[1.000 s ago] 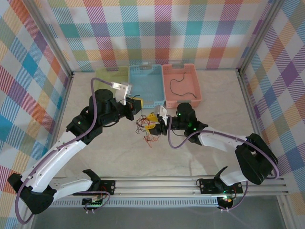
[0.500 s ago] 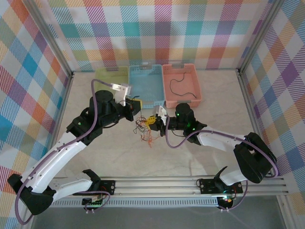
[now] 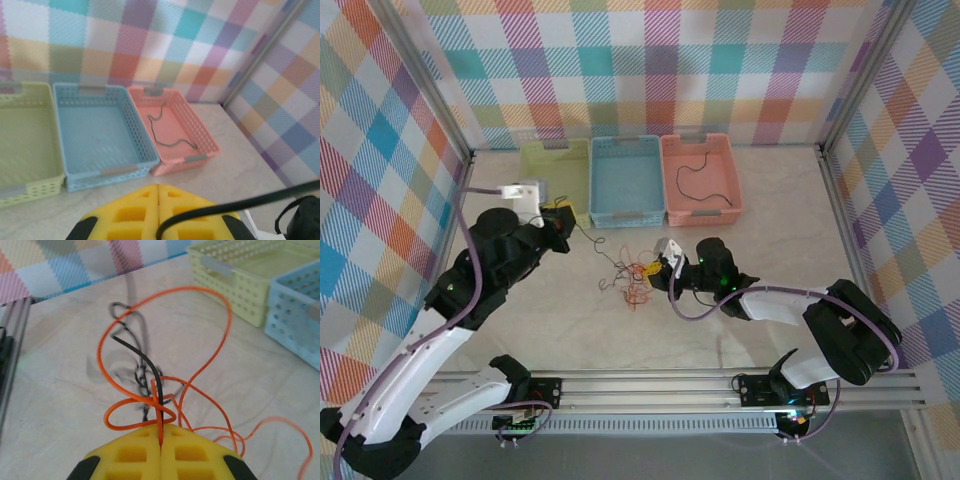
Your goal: Untangle the cables
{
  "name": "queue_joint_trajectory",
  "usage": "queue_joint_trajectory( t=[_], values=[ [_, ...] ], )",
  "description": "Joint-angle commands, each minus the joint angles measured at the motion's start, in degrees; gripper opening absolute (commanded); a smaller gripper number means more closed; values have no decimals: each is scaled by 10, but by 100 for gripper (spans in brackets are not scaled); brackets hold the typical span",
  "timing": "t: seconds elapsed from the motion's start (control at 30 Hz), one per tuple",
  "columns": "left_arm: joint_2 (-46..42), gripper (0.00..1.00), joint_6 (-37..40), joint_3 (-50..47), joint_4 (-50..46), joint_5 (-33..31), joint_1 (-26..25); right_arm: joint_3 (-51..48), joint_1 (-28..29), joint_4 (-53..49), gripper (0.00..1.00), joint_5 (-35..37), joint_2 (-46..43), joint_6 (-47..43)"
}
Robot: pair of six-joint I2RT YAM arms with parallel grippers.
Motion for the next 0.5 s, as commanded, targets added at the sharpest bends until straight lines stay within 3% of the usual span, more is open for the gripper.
queue_joint_trajectory(
  t=[0.0,0.2,0.47],
  values=[
    [-25,0,-9,-1,-2,-45,8,-1,-10,-4,0,59,0,15],
    [-34,0,-3,12,-18,-42,14,-15,-45,23,0,74,6,56],
    [-61,0,21,58,-41,-93,17,-8,-59,-32,0,157,17,69]
  ],
)
